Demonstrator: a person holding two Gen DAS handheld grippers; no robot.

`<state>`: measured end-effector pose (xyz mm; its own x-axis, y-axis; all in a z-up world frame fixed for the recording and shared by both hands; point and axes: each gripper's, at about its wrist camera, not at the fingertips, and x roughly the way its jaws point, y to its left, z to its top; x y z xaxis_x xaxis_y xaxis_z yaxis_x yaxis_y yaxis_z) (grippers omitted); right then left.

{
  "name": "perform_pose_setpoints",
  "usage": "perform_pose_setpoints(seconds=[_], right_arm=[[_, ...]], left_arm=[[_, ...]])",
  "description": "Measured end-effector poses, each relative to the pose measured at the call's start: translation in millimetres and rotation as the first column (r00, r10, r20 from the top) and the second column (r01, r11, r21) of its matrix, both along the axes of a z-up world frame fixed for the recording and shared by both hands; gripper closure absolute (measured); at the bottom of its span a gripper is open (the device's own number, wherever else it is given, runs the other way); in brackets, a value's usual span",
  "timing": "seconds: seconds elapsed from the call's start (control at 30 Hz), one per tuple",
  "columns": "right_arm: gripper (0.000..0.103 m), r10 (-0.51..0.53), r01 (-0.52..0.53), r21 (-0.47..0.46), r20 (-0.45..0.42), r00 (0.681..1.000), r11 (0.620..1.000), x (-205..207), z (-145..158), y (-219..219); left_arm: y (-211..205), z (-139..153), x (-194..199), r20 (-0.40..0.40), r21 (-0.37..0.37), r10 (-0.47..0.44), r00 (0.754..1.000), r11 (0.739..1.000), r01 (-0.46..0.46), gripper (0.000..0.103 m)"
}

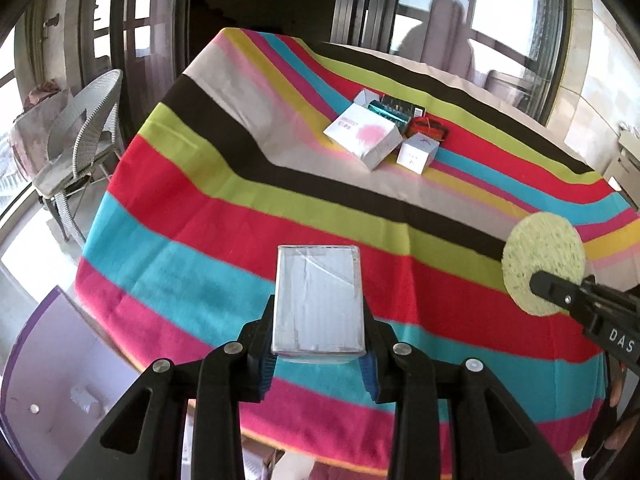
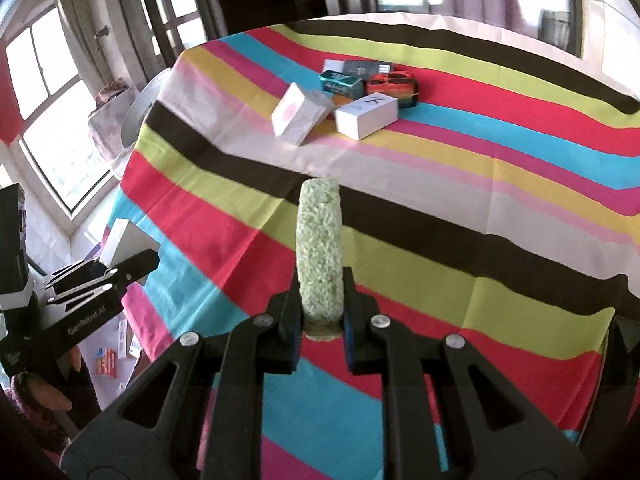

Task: Organize objects
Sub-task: 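Carry the white box and green sponge over the purple-rimmed bin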

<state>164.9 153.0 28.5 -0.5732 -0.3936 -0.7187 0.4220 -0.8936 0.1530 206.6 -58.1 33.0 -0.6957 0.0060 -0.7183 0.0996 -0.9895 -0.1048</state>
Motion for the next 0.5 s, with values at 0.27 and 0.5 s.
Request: perform_pose_setpoints(seconds=[0.27,0.5], right_arm=[[0.084,0.047,-0.046,0.023,-0.021,0.999,0.999,19,6,-16],[0.084,0.087,-0.085,0.04,-0.041,0.995,0.996,37,13,-30]], left_arm=[[-9,-3,29,0.004,0.009,0.02,1.0,1.0,-0.02,0.067],[-21,2,53,-0.011,0.022,0.044,0.999,0.999,-0.044,0.067]])
